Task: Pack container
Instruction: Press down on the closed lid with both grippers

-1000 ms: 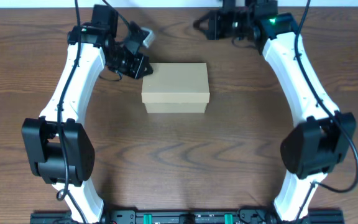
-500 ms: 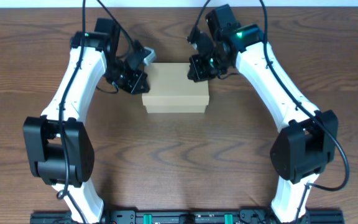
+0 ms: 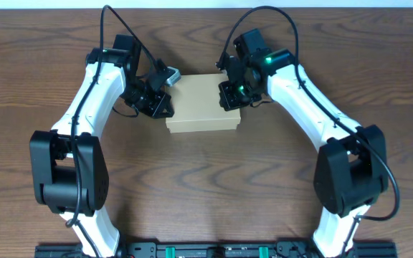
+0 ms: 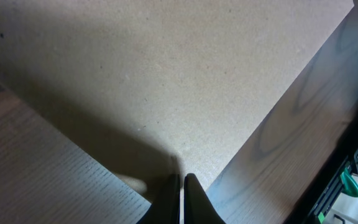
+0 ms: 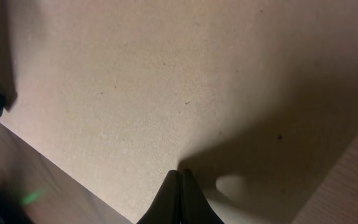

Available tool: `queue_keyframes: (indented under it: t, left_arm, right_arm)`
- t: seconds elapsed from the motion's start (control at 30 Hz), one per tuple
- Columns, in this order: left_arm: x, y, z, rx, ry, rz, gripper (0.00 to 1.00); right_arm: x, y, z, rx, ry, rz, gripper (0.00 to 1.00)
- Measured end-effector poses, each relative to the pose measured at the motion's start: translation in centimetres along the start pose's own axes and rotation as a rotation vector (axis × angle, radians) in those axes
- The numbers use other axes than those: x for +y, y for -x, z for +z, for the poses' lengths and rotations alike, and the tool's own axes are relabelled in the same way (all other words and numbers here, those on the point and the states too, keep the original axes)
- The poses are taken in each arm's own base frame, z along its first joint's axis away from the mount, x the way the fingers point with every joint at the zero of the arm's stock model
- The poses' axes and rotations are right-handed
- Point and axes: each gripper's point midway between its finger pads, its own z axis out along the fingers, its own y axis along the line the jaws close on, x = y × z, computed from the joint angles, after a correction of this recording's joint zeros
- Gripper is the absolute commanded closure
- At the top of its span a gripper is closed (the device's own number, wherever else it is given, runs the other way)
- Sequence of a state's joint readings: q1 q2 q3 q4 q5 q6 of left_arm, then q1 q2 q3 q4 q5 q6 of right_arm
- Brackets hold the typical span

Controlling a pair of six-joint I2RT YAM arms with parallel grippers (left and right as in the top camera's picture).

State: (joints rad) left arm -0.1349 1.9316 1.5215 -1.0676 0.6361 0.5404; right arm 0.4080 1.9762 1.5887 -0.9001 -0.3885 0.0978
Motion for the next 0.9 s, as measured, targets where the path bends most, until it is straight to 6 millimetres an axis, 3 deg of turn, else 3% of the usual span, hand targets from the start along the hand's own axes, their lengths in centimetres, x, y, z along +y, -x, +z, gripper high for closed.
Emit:
queue_keyframes:
  t: [0.37, 0.53, 0.67, 0.77, 0.83, 0.9]
  left_arm:
    - [0.0, -0.2, -0.1, 0.007, 0.006, -0.033, 0.94]
    - [-1.1, -1.0, -1.2, 0.057, -0.006, -0.091, 0.94]
    - [-3.4, 0.4, -5.2, -0.050, 0.040, -0.028, 0.94]
    - [-7.2, 1.3, -10.9, -0.216, 0.117, 0.089, 0.94]
    - [-9.4, 1.0, -13.4, -0.283, 0.144, 0.133, 0.94]
    - [-11.3, -0.1, -14.9, -0.313, 0.154, 0.151, 0.94]
  right_arm:
    - [0.0, -0.2, -0.1, -0.005, -0.010, -0.004, 0.99]
    - [-0.1, 0.2, -1.3, -0.040, -0.060, -0.025, 0.99]
    - [0.6, 1.1, -5.9, -0.154, -0.120, -0.058, 0.99]
    - [1.4, 1.5, -9.7, -0.246, -0.153, -0.081, 0.99]
    - [1.1, 1.5, -9.5, -0.253, -0.162, -0.077, 0.99]
    - [0.2, 0.8, -8.0, -0.227, -0.176, -0.059, 0.99]
